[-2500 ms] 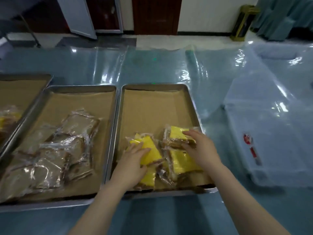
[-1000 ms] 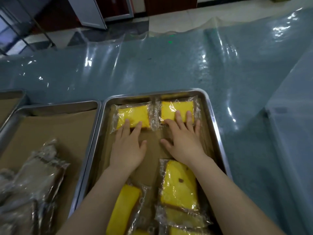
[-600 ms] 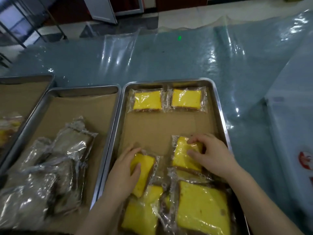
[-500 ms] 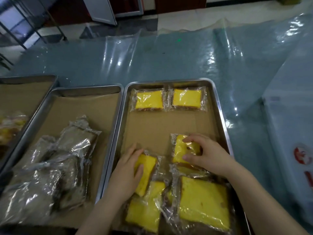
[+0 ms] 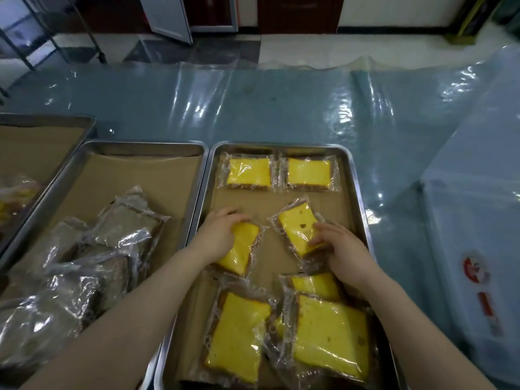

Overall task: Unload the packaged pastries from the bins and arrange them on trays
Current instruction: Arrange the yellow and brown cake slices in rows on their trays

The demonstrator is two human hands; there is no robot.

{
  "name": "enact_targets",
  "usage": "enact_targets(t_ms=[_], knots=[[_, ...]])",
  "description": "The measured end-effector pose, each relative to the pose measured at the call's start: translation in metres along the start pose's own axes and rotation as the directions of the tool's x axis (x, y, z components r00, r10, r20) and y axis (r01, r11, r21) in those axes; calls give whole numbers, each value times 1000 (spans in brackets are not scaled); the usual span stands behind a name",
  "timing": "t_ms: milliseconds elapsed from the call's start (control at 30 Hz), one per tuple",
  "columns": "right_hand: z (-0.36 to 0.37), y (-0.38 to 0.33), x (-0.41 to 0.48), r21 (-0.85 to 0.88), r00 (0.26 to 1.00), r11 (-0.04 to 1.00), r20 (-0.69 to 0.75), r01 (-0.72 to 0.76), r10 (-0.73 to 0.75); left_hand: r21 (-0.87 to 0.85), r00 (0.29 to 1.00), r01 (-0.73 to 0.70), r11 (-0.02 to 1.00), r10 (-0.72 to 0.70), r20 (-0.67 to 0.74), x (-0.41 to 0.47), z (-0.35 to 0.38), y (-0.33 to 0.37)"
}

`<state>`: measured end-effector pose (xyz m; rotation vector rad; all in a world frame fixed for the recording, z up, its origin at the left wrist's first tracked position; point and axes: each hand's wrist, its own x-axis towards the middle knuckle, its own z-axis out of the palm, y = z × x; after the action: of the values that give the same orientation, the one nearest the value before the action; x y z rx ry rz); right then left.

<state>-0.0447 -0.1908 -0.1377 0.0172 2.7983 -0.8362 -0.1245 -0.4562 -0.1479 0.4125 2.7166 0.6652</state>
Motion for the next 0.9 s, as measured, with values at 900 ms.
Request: enact_targets(t_ms=[900], knots=[[29,-36,38,-90,951,957,-169,-277,259,336,996,-33,941,57,-62,-5,41,19]])
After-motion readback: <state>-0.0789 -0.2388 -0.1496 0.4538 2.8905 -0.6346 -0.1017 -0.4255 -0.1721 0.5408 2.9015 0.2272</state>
